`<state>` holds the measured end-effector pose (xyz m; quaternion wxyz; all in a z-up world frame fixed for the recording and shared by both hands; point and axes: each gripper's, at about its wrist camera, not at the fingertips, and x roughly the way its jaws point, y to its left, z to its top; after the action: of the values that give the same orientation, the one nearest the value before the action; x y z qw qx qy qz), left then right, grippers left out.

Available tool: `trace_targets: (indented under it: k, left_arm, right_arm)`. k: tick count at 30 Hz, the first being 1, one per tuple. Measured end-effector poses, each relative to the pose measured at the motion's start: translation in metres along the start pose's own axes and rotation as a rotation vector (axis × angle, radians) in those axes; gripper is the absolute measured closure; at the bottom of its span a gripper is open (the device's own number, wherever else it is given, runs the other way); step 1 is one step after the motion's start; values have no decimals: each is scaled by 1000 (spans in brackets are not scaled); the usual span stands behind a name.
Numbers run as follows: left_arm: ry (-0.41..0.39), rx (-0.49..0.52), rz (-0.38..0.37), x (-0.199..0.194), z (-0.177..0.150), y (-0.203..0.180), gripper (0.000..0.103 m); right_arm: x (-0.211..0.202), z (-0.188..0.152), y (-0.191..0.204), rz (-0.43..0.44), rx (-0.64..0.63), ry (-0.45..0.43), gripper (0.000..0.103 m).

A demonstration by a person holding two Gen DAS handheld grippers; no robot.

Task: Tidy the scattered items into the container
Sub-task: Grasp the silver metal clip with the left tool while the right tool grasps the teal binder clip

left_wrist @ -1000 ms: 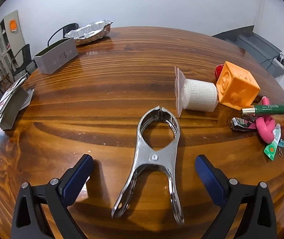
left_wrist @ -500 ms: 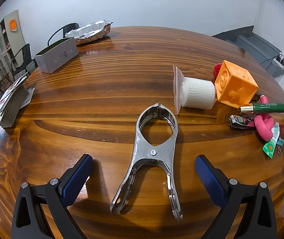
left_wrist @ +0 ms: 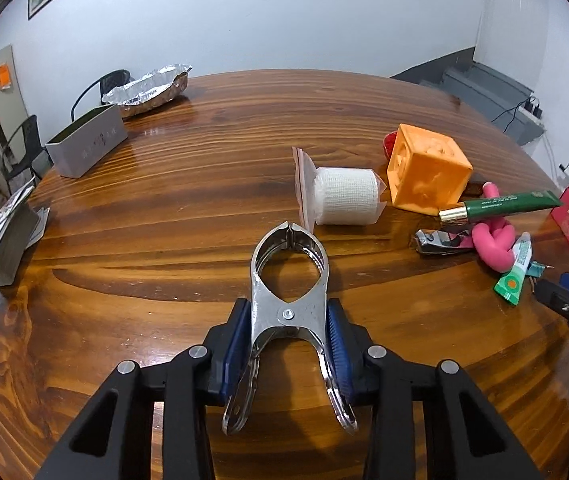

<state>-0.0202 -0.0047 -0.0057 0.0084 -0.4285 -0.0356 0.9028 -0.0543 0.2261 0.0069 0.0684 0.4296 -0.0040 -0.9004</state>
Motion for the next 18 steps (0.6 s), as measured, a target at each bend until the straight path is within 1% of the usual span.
trace_targets:
  k: [2, 4, 5, 6, 8, 9, 16, 18]
  left_arm:
    - [-13, 2, -5, -4, -2, -2, 64]
    - [-30, 8, -7, -8, -3, -5, 64]
    - [-40, 9, -15, -11, -3, -6, 65]
    - [-48, 11, -20, -14, -3, -8, 65]
    - [-70, 10, -32, -20, -2, -9, 65]
    - [-76, 8, -36, -22, -1, -9, 65]
    - [-71, 22, -55, -23, -4, -17, 65]
    - [-70, 31, -58, -23, -4, -19, 65]
  right_arm:
    - [2, 2, 3, -13, -17, -3, 20]
    - [4, 4, 5, -25, -29, 2, 26]
    - [6, 5, 5, -34, -31, 9, 33]
    - [7, 6, 5, -41, -31, 12, 37]
    - [8, 7, 2, -61, -30, 9, 45]
    - [8, 8, 2, -69, -31, 9, 47]
    - [13, 12, 4, -83, -42, 11, 47]
    - [16, 15, 7, -82, -50, 13, 46]
